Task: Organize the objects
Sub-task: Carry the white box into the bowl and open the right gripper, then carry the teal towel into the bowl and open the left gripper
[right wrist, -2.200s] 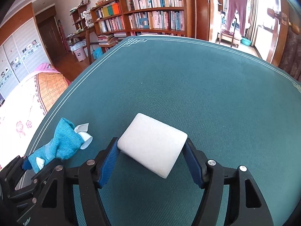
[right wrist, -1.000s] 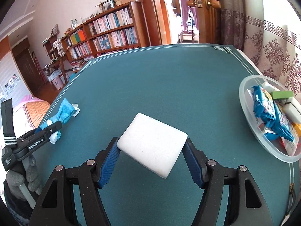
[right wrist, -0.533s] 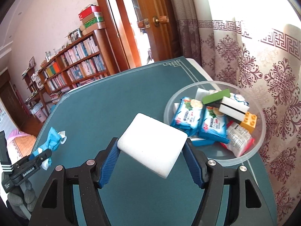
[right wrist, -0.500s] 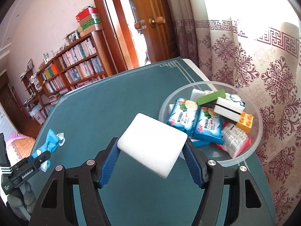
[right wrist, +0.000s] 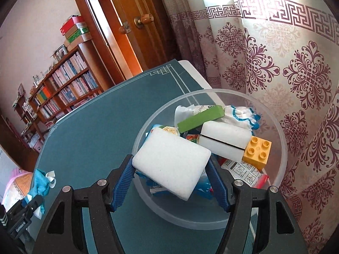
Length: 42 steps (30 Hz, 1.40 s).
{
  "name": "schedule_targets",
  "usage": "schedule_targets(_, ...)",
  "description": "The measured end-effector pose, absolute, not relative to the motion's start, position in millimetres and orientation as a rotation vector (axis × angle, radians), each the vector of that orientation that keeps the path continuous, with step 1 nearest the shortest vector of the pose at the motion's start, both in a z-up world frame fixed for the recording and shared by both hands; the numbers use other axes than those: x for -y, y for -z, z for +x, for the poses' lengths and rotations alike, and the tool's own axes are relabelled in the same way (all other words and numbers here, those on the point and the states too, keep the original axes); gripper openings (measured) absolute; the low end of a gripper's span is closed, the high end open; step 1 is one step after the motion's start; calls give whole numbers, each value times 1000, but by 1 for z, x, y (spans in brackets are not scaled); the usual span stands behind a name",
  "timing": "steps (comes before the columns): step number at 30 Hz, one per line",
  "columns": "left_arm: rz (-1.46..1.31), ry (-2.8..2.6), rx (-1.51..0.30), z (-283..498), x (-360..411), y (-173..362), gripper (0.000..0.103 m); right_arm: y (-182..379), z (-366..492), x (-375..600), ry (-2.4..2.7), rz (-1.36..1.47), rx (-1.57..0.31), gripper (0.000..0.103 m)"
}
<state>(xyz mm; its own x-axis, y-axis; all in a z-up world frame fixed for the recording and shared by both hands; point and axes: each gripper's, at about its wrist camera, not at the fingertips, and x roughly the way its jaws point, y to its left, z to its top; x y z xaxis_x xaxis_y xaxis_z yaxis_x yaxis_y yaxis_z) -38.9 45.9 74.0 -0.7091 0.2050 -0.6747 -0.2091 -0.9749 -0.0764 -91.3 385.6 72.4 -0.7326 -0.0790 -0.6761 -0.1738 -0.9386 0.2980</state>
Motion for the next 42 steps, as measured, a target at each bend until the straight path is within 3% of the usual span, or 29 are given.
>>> schedule_targets(11,-1054,-2662,-54,-42,-75,-80,53,-72,-85,-395,-2848,-1146,-555,81)
schedule_targets(16,-1028,-2625,-67,-45,-93,-89,53,-79,-71,-400,-2867,-1124,-568,82)
schedule_targets(23,-986,-2527,-94,-54,-136,-107,53,-94,-36,-392,-2918,-1037,-392,82)
schedule_targets(29,-941,-2438,-109,-65,-185,-123,53,-98,-7,-395,-2933,-992,-347,82)
schedule_targets(42,-950,-2297,-222,-98,-278,-113,53,-88,10,-421,-2930,-979,-442,82)
